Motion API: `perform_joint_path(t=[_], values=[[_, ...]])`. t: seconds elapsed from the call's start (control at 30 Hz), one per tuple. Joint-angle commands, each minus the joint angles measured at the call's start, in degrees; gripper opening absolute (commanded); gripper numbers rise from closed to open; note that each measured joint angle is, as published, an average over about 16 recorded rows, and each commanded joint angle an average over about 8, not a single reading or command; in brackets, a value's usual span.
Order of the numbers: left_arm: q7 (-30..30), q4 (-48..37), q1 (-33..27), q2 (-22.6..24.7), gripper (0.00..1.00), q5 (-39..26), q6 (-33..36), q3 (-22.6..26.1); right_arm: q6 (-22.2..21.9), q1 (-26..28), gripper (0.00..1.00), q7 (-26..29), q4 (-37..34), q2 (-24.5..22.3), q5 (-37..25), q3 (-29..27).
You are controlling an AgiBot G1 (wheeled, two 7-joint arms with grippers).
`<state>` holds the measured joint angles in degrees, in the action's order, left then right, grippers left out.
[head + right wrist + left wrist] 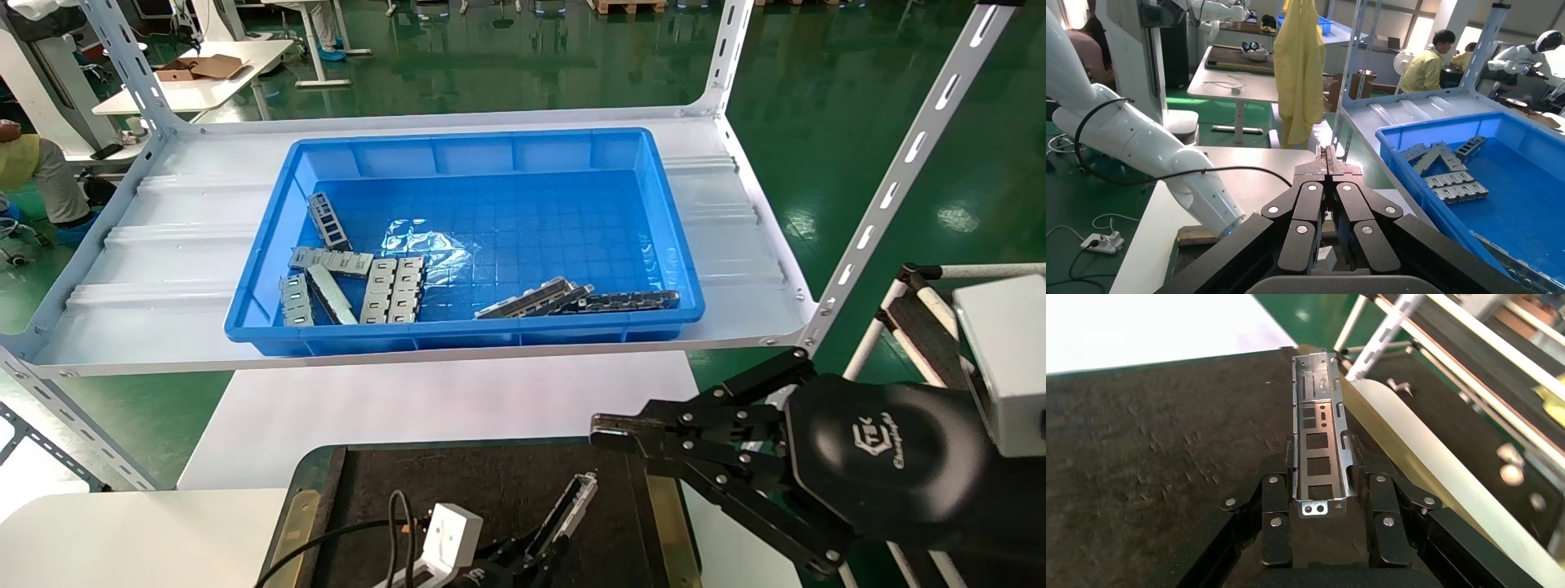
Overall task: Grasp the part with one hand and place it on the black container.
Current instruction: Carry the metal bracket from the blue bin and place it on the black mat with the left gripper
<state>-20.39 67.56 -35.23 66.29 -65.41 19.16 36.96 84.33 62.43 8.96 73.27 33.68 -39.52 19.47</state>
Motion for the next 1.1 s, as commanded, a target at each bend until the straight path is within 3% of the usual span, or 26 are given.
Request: perform_joint_path(t=[0.03, 0.47, 1.1], values=[[-0.83, -0.84, 0.24, 1.72, 0.00, -0.71, -2.64, 0.66, 0.00, 0.00, 0.00, 0.00, 0.00, 0.00, 0.00, 0.00], [-4.13, -5.82, 0.02, 10.77, 0.00, -0.72, -16.74, 3.10, -0.01, 0.00, 0.00, -0.01, 0.00, -0.01, 0.01, 0.02], [-11.61, -8.31, -5.59, 11.82, 0.00, 5.88, -31.58, 18.88, -0.02, 0.01, 0.00, -0.02, 0.00, -0.02, 0.03, 0.04]])
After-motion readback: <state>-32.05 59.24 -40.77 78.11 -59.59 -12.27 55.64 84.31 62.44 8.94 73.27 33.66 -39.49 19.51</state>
